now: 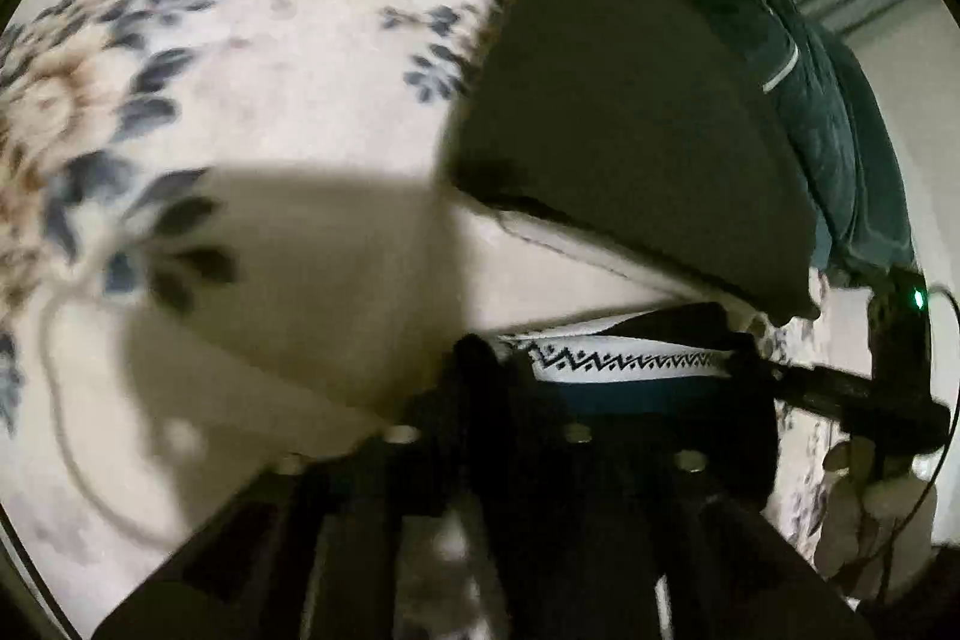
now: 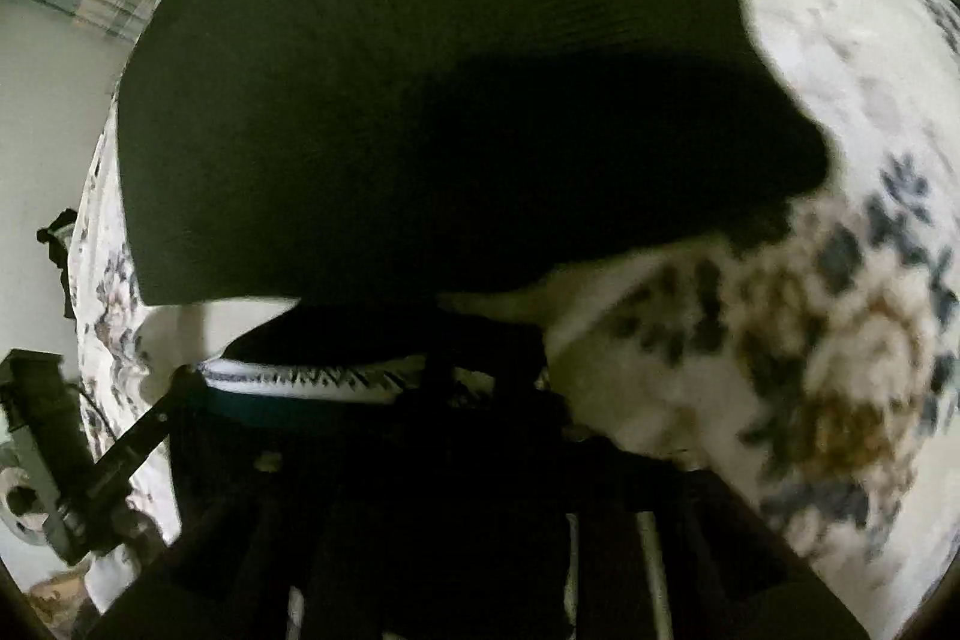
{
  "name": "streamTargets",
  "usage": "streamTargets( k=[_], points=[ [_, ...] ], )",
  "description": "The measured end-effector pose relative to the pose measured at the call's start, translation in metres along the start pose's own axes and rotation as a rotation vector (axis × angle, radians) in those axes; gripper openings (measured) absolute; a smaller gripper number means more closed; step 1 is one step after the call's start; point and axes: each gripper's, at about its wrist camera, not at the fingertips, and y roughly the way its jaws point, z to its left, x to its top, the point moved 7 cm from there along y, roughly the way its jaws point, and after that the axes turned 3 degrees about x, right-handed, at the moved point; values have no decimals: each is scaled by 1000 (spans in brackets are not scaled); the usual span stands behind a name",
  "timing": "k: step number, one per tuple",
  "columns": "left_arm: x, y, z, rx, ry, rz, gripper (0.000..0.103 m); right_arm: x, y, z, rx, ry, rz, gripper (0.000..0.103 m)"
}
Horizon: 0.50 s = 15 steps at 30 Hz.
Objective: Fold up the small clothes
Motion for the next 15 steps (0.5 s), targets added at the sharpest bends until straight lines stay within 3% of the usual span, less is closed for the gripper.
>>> streamTargets(
  k=[1, 2, 3, 6, 8, 15],
  points=[
    [-4, -15, 1, -27, -19, -19, 42, -8, -11, -1, 7, 2, -4, 52],
    [-11, -28, 3, -53, -41, -32, 49, -20, -24, -7, 31, 3, -3, 60],
    [-23, -44, 5, -79, -57, -52, 55, -30, -32, -12, 50, 7, 3, 61],
    [-66, -79, 7, -125, -74, -50, 55, -89, -53, -29, 140, 62, 69, 61],
    [-112, -103, 5, -112, -64, -25, 55, -142, -62, -48, 177, 114, 142, 61],
    [-270, -121, 1, -18, -53, 190, 55, -325, -67, -100, 180, 230, 348, 61]
  ],
)
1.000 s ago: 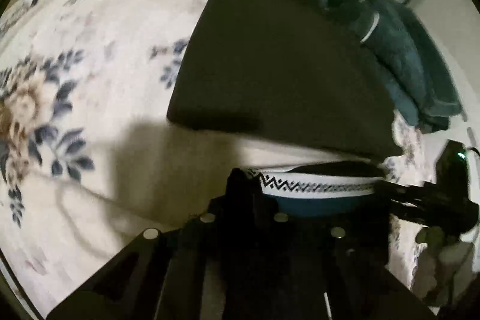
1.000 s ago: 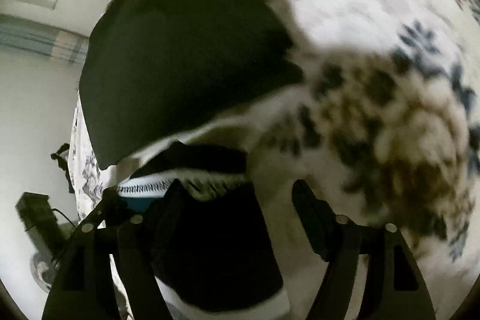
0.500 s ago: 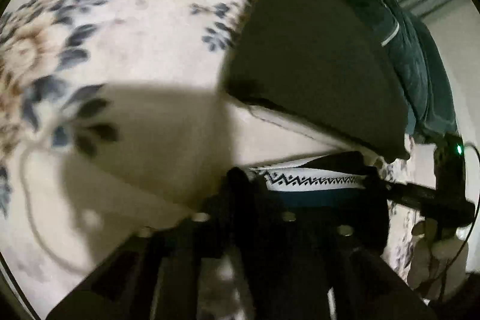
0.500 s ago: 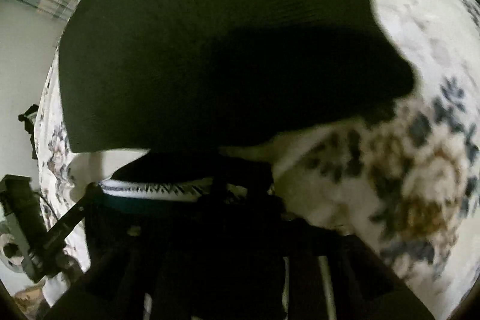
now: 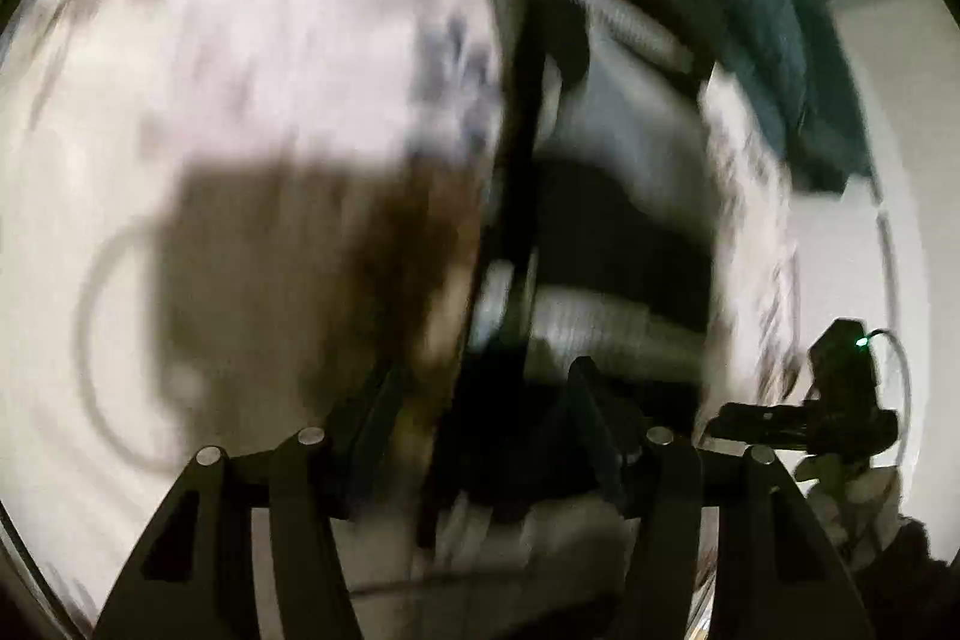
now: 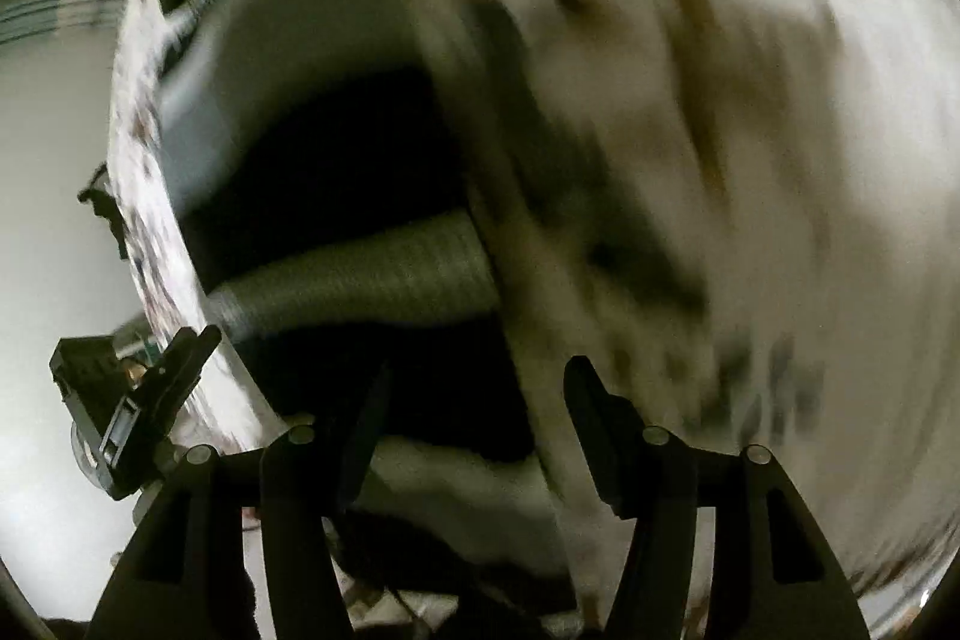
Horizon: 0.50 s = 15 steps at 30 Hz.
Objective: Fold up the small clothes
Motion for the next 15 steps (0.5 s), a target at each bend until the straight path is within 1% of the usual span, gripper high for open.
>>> streamTargets(
  k=[2, 4, 5, 6, 7, 9, 11, 12, 13, 15],
  points=[
    [-28, 8, -4, 13, 4, 28, 55, -30, 12, -14, 25, 32, 34, 61],
    [-43, 16, -10, 24, 14, 20, 53, -63, 26, -24, 52, 58, 69, 61],
    [-44, 20, -12, 45, 21, 1, 53, -76, 34, -25, 61, 62, 77, 61],
    [-43, 22, -12, 78, 29, -16, 26, -87, 40, -26, 63, 63, 83, 61],
    [-41, 25, -10, 110, 28, -23, 12, -97, 43, -30, 58, 61, 85, 61],
    [-40, 20, -4, 107, -4, -41, 12, -109, 47, -32, 34, 57, 79, 61],
    [-43, 5, 6, 174, 16, -71, 12, -128, 42, -48, 21, 62, 76, 61],
    [-48, -2, 10, 192, 26, -73, 12, -129, 39, -51, 25, 68, 79, 61],
    [-53, -11, 13, 198, 27, -73, 13, -137, 37, -56, 30, 78, 86, 61],
    [-65, -23, 18, 219, 4, -37, 12, -150, 31, -65, 35, 83, 99, 61]
  ],
)
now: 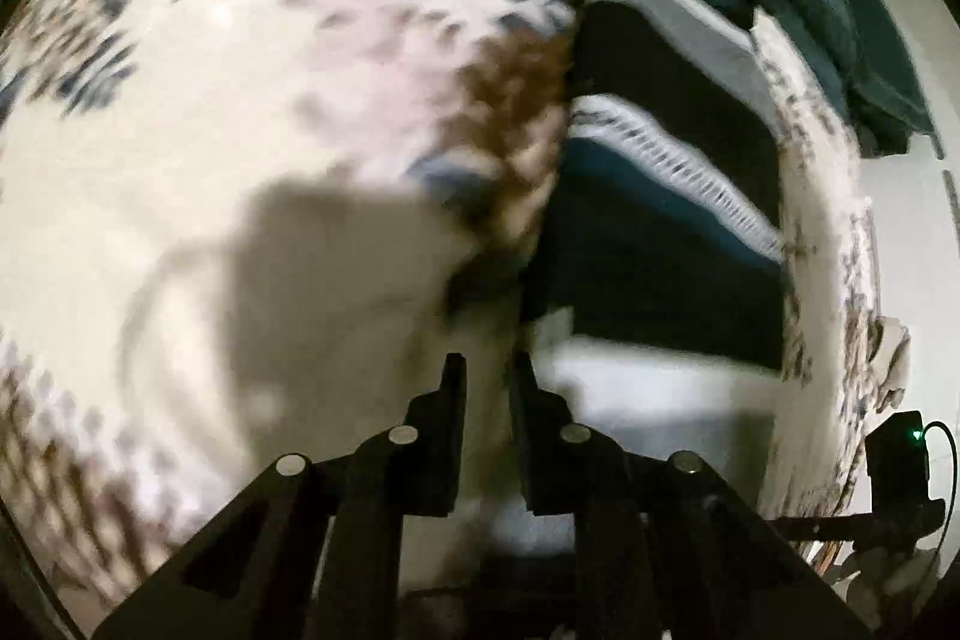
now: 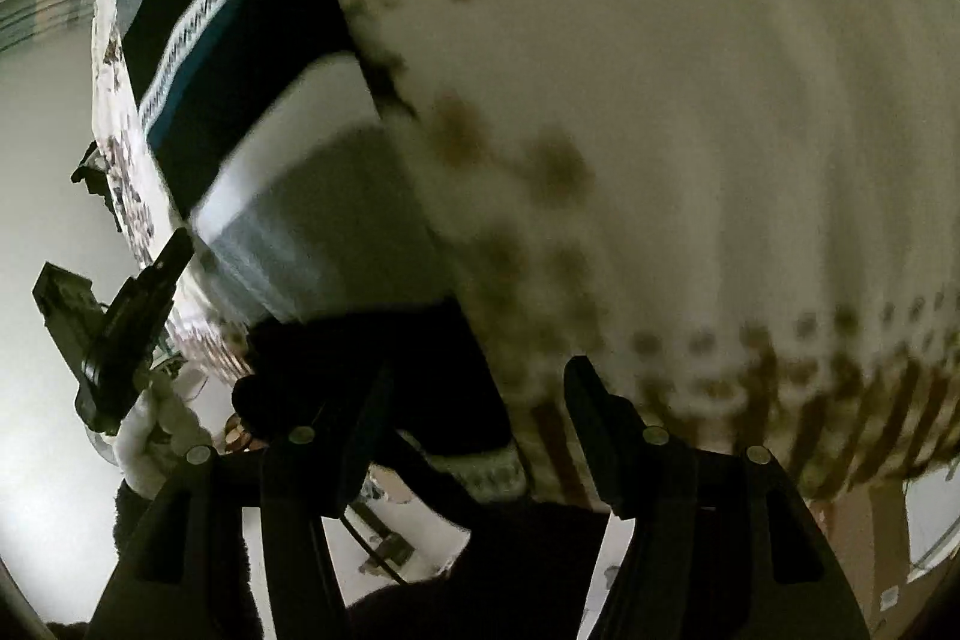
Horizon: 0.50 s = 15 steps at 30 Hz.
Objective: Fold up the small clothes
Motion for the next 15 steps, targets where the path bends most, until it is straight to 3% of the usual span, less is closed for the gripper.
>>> streamTargets(
  k=[2, 4, 6, 12, 15],
  points=[
    [-18, -10, 6, -37, -46, 45, 17, -12, 3, -4, 3, -3, 20, 61],
    [-37, -19, 11, -74, -90, 43, 47, -23, 3, -16, 11, -3, 33, 61],
    [-52, -18, 6, -105, -121, 41, 56, -31, 8, -21, 23, 1, 42, 62],
    [-114, 18, -10, -50, -109, 167, 55, -35, 39, -22, 103, 41, 53, 62],
    [-136, 20, -10, -14, -93, 172, 54, -41, 58, -15, 56, 19, 50, 59]
  ],
)
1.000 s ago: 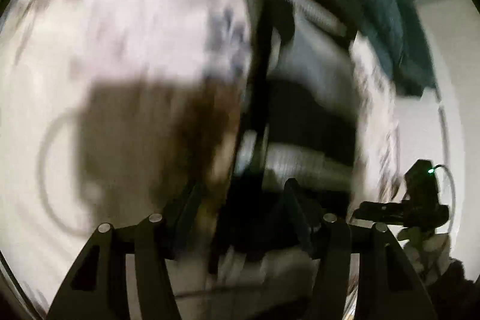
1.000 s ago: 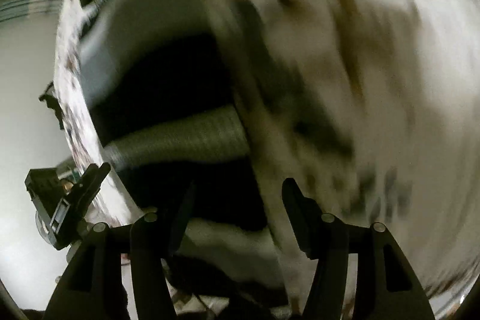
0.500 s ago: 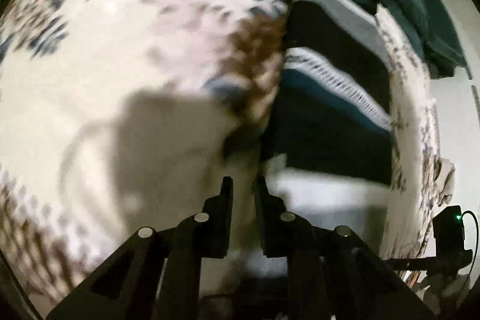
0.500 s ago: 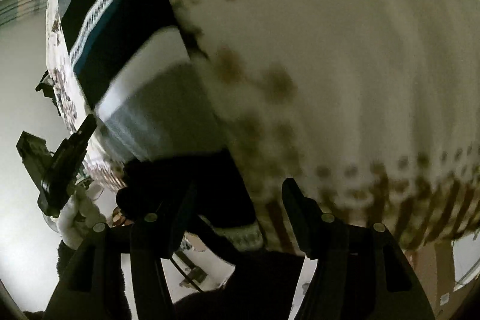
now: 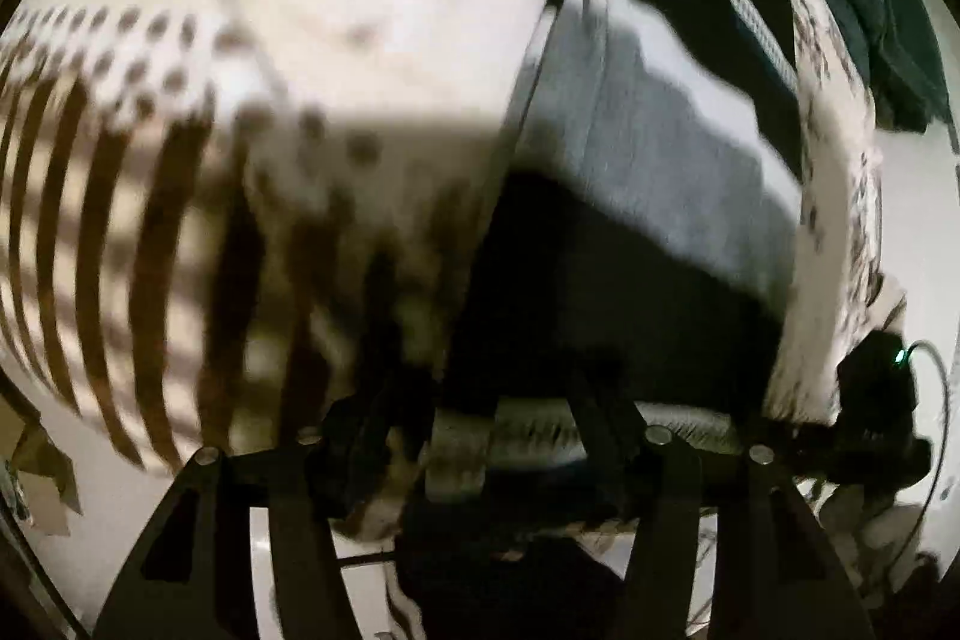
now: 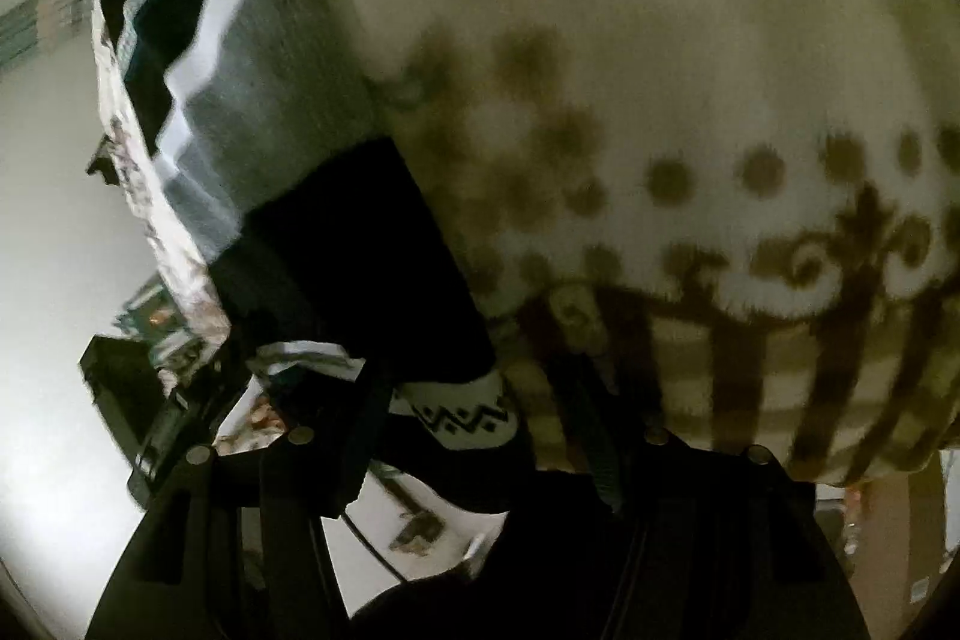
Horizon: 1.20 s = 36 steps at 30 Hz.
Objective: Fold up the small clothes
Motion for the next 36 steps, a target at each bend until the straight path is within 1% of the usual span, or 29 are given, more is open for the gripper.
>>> streamTargets(
  k=[2, 3, 4, 5, 8, 9, 11, 12, 13, 14, 15, 16, 17, 19, 21, 22, 24, 26, 28, 29, 30, 31, 32, 33, 34, 35, 36],
  points=[
    [-13, 2, 6, 42, 17, 7, 54, -8, 9, -1, -57, -29, 13, 52],
    [-19, 4, 11, 52, 10, 22, 55, -14, 13, -3, -91, -44, 34, 52],
    [-23, 5, 14, 40, -8, 34, 55, -18, 17, -4, -119, -59, 52, 52],
    [-27, 2, 18, 14, -38, 36, 56, -23, 19, -5, -125, -65, 63, 53],
    [-28, -15, 21, -54, -77, -9, 56, -26, 14, 5, -69, -48, 60, 54],
    [-26, -18, 22, -68, -83, -21, 56, -25, 14, 9, -48, -51, 48, 61],
    [-18, -16, 22, -123, -109, -28, 56, -20, 9, 15, -5, -59, 17, 68],
    [-13, -14, 21, -144, -123, -33, 56, -16, 11, 16, 7, -55, 9, 68],
    [-12, -13, 22, -158, -126, -43, 54, -11, 16, 15, 14, -41, 11, 68],
    [-9, -12, 19, -172, -125, -68, 51, -9, 20, 13, 25, -25, 17, 68],
    [-10, -14, 19, -167, -124, -93, 18, -7, 17, 8, 40, -18, 20, 64],
    [-11, -13, 19, -133, -126, -109, 13, -6, 19, 7, 54, -13, 15, 53],
    [-13, -16, 19, -132, -126, -129, 13, -7, 19, 8, 49, -13, -3, 11],
    [-22, -29, 19, -136, -132, -186, 10, -11, 18, 10, 45, -16, -25, 11],
    [-33, -40, 19, -139, -120, -221, 8, -17, 12, 19, -12, -66, -65, 11],
    [-39, -38, 20, -136, -118, -222, 7, -19, 12, 23, -34, -87, -77, 11],
    [-43, -32, 27, -143, -115, -196, 6, -23, 11, 27, -78, -105, -99, 10],
    [-42, -26, 31, -144, -109, -175, 6, -23, 21, 27, -114, -105, -88, 10],
    [-39, -26, 35, -148, -104, -158, 6, -20, 28, 26, -113, -85, -64, 11],
    [-39, -28, 36, -167, -110, -146, 6, -19, 29, 28, -102, -86, -43, 12],
    [-36, -30, 38, -182, -125, -128, 10, -16, 22, 24, -92, -80, -32, 17],
    [-36, -33, 41, -188, -133, -120, 10, -17, 18, 24, -71, -71, -28, 21],
    [-34, -36, 42, -207, -144, -117, 13, -16, 15, 24, -31, -57, -15, 33],
    [-32, -39, 44, -230, -152, -119, 22, -14, 14, 22, -6, -48, -10, 49],
    [-29, -38, 42, -261, -164, -126, 44, -10, 13, 21, 9, -41, -17, 54],
    [-26, -36, 44, -283, -183, -129, 58, -7, 10, 19, 38, -36, -32, 55],
    [-24, -32, 46, -290, -205, -126, 69, -5, 12, 17, 56, -31, -27, 55]
  ],
)
